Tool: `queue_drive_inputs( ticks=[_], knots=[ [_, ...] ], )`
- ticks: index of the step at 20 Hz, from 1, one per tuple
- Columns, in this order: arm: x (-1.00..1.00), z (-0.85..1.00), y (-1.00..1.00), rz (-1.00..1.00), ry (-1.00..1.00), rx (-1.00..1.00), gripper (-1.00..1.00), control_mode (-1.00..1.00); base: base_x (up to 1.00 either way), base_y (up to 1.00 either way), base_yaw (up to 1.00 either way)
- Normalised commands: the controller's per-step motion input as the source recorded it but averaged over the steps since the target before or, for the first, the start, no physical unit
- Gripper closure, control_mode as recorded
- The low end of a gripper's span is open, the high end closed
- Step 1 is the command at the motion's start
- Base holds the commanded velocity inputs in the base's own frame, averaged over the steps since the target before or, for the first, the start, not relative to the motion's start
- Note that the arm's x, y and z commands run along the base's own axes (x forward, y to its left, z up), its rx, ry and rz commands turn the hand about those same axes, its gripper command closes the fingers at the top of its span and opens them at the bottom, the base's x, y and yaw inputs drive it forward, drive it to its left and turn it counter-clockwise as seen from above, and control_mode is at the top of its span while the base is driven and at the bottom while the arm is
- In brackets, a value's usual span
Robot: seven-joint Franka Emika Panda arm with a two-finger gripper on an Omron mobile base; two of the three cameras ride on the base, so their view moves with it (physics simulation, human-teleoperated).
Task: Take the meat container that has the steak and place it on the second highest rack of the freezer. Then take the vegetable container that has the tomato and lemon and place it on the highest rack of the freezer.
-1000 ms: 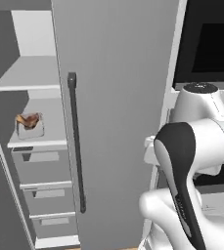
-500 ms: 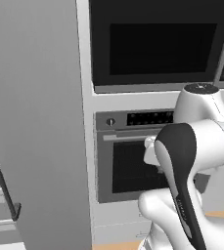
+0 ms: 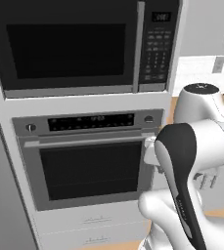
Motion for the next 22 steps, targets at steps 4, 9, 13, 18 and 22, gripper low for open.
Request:
queue_drive_inputs(
  ticks=[4, 9, 13, 18, 22],
  knots=[
    [0.00, 0.00, 0.00, 0.00, 0.00, 0.00, -1.00, 1.00, 0.00, -1.00, 0.00],
    [0.00, 0.00, 0.00, 0.00, 0.00, 0.00, -1.00, 1.00, 0.00, -1.00, 0.00],
    [0.00, 0.00, 0.00, 0.00, 0.00, 0.00, -1.00, 1.00, 0.14, -1.00, 0.00],
    [0.00, 0.00, 0.00, 0.00, 0.00, 0.00, -1.00, 1.00, 0.39, -1.00, -0.01],
    [0.00, 0.00, 0.00, 0.00, 0.00, 0.00, -1.00, 1.00, 0.62, -1.00, 0.00]
  ],
)
